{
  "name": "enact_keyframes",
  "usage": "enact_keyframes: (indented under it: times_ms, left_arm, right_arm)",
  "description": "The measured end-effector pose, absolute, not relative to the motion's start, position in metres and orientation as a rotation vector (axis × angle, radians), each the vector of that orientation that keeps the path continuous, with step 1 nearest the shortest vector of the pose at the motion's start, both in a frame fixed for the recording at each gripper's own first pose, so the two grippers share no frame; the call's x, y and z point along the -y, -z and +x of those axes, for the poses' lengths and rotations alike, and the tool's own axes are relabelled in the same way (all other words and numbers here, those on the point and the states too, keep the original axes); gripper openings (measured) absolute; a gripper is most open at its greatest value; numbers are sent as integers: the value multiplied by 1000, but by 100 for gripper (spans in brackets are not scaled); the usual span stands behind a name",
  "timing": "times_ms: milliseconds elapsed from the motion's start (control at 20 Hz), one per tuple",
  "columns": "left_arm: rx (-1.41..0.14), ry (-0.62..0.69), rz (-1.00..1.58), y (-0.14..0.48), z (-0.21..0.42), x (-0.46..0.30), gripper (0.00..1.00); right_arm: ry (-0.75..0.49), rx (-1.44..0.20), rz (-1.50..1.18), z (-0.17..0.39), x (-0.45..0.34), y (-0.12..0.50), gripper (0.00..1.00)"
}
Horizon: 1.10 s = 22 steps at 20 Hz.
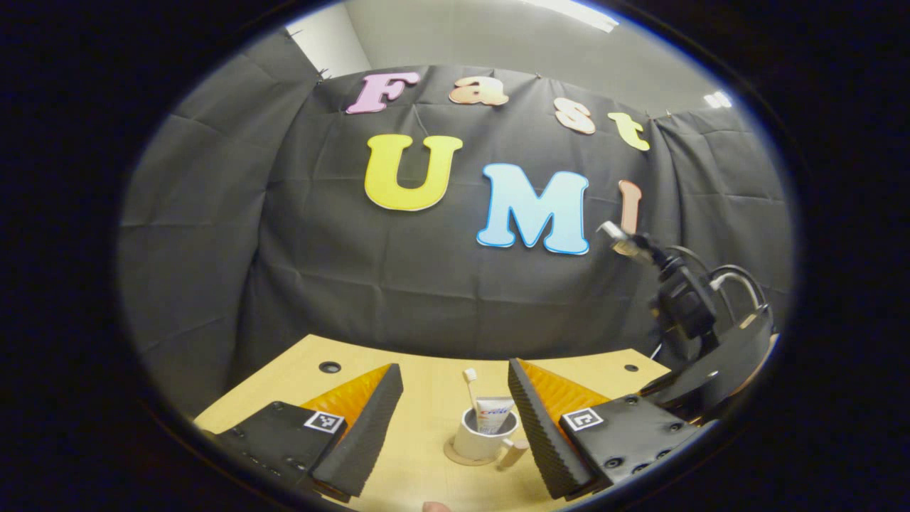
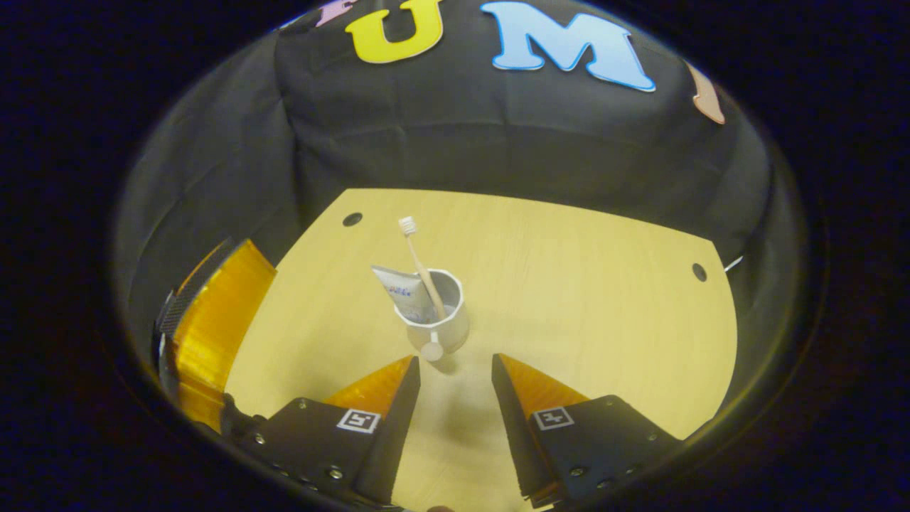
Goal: Put the toothbrush and toothpaste on the desktop into the cup, then pick up the cup and place it on the coaster on the desktop.
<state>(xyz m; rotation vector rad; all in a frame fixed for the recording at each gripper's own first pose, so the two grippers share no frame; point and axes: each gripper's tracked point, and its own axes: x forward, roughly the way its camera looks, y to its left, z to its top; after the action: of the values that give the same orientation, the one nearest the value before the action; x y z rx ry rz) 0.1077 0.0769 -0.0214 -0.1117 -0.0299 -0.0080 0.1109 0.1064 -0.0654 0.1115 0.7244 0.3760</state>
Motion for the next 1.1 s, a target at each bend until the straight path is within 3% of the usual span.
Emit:
enact_keyframes:
  times_ms: [650, 1100]
  left_arm:
    - [59, 32, -95, 0, 98, -26, 95]
    - [90, 4, -75, -14, 69, -20, 94]
  right_arm:
    - [-156, -179, 164, 75, -9, -35, 63]
    - [-40, -4, 73, 45, 34, -69, 63]
